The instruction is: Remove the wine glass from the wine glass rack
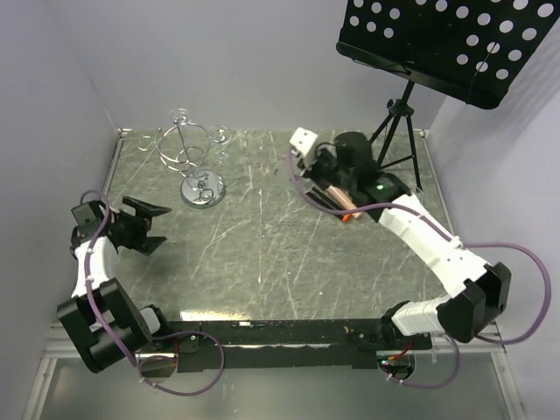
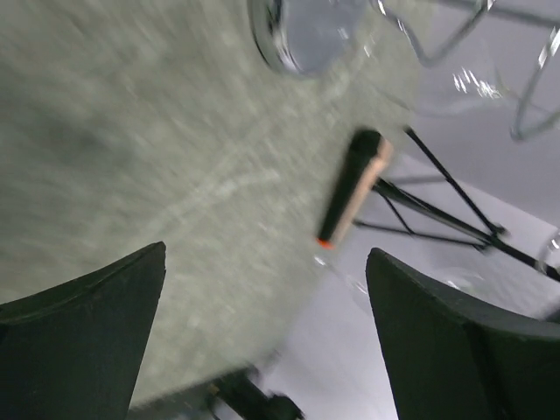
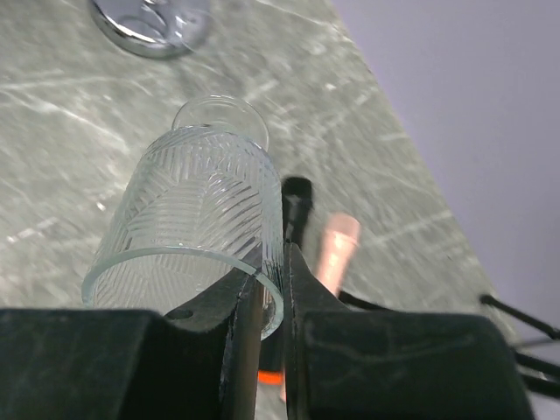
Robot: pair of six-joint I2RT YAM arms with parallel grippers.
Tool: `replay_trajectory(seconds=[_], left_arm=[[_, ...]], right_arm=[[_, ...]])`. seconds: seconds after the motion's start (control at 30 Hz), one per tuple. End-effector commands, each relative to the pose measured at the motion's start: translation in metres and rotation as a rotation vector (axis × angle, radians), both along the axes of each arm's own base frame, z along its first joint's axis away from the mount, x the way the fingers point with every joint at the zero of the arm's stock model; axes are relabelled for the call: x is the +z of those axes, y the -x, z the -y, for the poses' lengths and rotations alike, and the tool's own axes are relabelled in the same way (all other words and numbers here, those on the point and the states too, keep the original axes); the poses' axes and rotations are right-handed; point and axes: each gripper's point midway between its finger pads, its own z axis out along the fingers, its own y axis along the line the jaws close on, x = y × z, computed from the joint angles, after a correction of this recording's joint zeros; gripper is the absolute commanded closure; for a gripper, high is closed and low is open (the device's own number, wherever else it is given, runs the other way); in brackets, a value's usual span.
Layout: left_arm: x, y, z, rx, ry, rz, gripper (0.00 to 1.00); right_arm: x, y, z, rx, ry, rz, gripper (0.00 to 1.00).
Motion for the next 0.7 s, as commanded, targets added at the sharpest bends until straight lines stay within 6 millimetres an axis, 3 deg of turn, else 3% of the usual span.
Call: replay_trajectory(seconds=[0.0,0.13,0.33,0.47,0.67], left_arm=[[-0.014,-0.001,-0.043,0.015,-0.304,-0.046,0.0],[-0.016,0.001,-0.058,0.032,-0.373,-0.067,0.0],[-0.021,0.0,-0.077,0.011,-0.488,-0.083,0.0],[-0.025,0.003,-0.087,0.011,-0.532,-0.112,0.0],[-0.03,-0.001,-0.089,-0.018,-0.52,-0.122,0.0]], right_arm=[[0.027,0.009,0.034,0.038,0.021,0.036,1.0],[0.014,-0.002,0.079,-0.056,0.06,-0.044,1.0],[0.007,-0.022,0.128,-0.179,0.145,-0.117,1.0],[-0.017,-0.035,0.163,-0.271,0.218,-0.203,1.0],[-0.05,-0.048,0.194,-0.376,0.251,-0.397,1.0]])
